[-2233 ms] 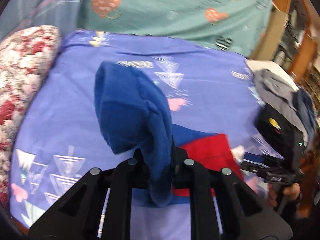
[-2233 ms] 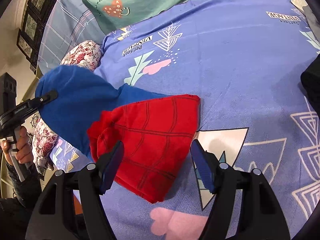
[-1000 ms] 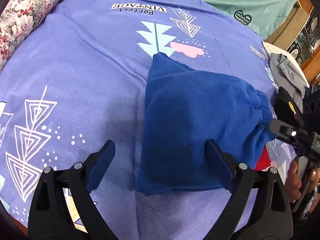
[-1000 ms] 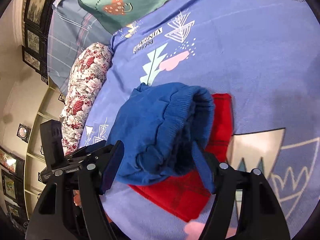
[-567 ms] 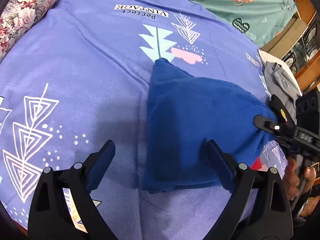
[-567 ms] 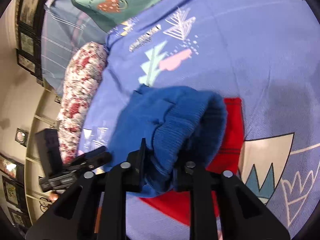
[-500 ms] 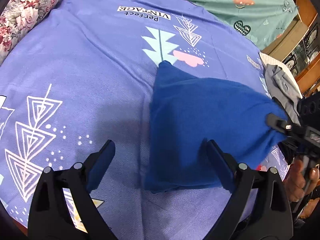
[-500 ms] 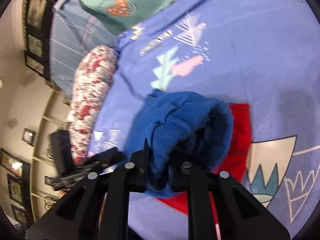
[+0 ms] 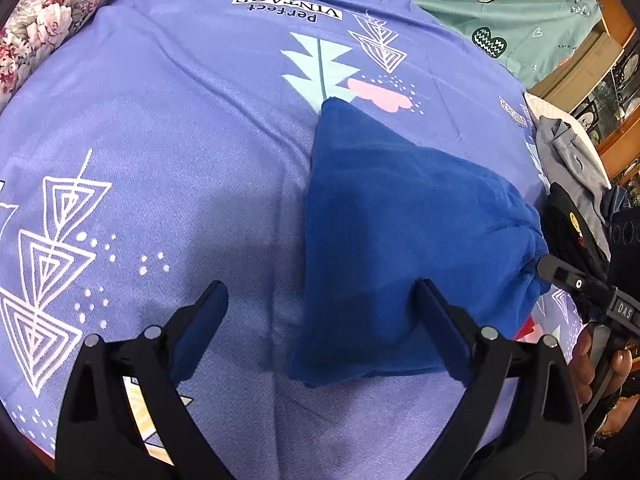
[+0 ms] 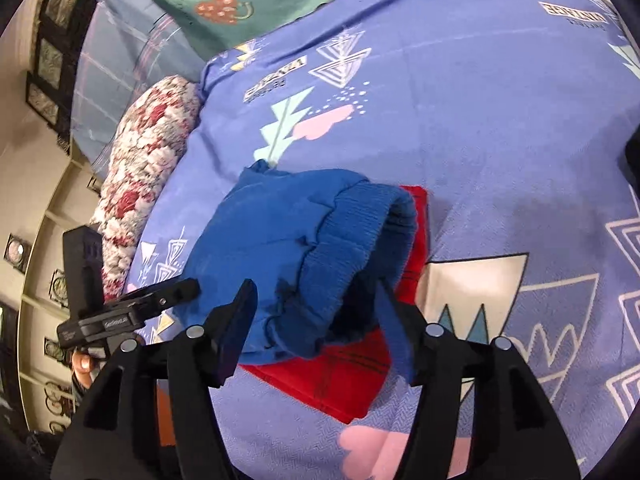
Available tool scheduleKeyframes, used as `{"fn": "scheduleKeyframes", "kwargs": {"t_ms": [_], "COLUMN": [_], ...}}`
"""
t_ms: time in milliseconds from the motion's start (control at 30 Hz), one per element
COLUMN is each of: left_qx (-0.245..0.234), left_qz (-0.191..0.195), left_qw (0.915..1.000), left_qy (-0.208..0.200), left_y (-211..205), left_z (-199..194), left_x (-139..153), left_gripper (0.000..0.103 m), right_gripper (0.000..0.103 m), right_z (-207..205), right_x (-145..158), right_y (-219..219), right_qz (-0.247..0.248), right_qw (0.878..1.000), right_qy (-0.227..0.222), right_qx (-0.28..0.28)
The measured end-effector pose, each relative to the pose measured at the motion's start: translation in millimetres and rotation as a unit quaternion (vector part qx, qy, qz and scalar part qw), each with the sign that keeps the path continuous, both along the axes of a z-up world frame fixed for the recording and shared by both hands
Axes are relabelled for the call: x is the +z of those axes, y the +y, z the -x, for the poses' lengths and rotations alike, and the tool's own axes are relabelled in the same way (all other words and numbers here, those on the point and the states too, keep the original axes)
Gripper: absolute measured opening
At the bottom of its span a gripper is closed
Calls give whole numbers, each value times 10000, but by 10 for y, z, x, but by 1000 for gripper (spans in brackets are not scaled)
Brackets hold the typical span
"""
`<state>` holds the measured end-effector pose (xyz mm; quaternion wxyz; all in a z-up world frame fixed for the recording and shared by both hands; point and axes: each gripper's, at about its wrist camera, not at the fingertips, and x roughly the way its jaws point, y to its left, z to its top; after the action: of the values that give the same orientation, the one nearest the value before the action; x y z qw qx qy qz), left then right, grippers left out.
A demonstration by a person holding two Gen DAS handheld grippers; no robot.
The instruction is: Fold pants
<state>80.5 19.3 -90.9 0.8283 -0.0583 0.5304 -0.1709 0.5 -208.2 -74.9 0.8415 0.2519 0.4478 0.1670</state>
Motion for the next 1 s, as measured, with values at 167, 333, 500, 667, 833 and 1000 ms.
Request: {"fn": "scheduleKeyframes", "kwargs": {"t_ms": [167,333,500,667,833,1000], "left_qx": [28,45,35,-27,19,-182], "left_qz": [-53,-25,-56,-38,-221,-381], "left_qw": [10000,10000,9998,9994,9997,9990], "left_qy": [-40,14,-172,-356,-40,-168], "left_y": [-15,-3,-1,0,-72,-69], "left_z": [26,16,32,67,15,14], "left_x": [-3,-24,111,231,-44,69], "left_gripper": [96,96,95,95,99,98], "right_gripper": [63,33,26,26,37,49], "right_z": [-155,-75,85,160,55,164], "right_x": [-201,-136,216,254,-203,66], "right_y": [303,347,213,94,94,-82], "right_qz": [646,801,293,4,149,438], "right_qw": [9972,9958,9981,9985,9987,9989], "right_qy": [210,31,-425,-291,334,56], "right_qx": [327,433,351,461,368,180]}}
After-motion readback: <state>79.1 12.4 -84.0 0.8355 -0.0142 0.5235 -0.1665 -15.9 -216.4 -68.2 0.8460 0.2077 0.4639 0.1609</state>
